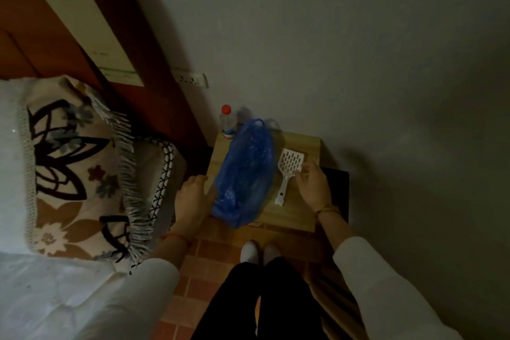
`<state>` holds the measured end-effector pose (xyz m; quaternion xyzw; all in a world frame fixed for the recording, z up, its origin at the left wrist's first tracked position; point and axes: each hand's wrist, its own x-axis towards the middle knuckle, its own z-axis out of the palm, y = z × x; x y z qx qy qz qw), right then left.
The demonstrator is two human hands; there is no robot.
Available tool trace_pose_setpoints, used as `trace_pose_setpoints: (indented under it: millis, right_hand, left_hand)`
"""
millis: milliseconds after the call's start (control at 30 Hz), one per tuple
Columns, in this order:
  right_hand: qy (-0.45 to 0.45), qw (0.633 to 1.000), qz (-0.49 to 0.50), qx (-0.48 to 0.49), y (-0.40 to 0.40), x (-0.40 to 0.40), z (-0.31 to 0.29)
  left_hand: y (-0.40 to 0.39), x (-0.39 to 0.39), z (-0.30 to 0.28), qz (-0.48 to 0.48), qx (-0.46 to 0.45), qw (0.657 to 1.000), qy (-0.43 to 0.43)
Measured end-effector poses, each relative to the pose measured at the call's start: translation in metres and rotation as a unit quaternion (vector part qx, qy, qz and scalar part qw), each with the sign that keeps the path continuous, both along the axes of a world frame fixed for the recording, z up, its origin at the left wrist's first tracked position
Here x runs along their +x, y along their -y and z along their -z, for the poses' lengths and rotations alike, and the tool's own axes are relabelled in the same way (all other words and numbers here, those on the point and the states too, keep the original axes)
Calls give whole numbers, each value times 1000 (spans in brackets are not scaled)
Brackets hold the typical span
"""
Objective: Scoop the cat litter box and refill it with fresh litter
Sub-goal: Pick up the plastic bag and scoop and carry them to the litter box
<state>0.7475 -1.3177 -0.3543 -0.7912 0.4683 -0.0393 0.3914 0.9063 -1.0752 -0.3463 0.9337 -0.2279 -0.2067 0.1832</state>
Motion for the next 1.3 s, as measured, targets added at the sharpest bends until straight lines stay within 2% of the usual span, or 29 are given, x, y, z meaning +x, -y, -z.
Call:
trace_pose_setpoints:
  millis: [167, 367, 567, 700, 867, 1033, 1133, 1300]
  right_hand:
    - [-44, 998, 22, 51, 23, 24, 101]
    - [-109, 989, 38, 90, 37, 38, 216]
    - [-149, 985, 60, 56, 33, 44, 252]
    - [-142, 981, 82, 104, 37, 51, 261]
    - [-77, 981, 110, 143, 39, 55, 234]
    - [0, 979, 130, 157, 41, 47, 166]
    - [7, 981, 129, 143, 40, 43, 118]
    - [8, 988, 64, 144, 23, 38, 36]
  left_hand:
    - [12, 5, 81, -79, 75, 993, -55]
    - [18, 2, 164, -144, 83, 979, -117]
    - [19, 1, 199, -203, 38, 965, -161]
    - [20, 5, 200, -225, 0, 956, -187]
    - [31, 4, 173, -263, -69, 949, -159]
    - [41, 1, 110, -283, -127, 938, -152]
    - [37, 0, 71, -289, -153, 934, -147]
    - [25, -11, -4, -276, -193, 929, -155]
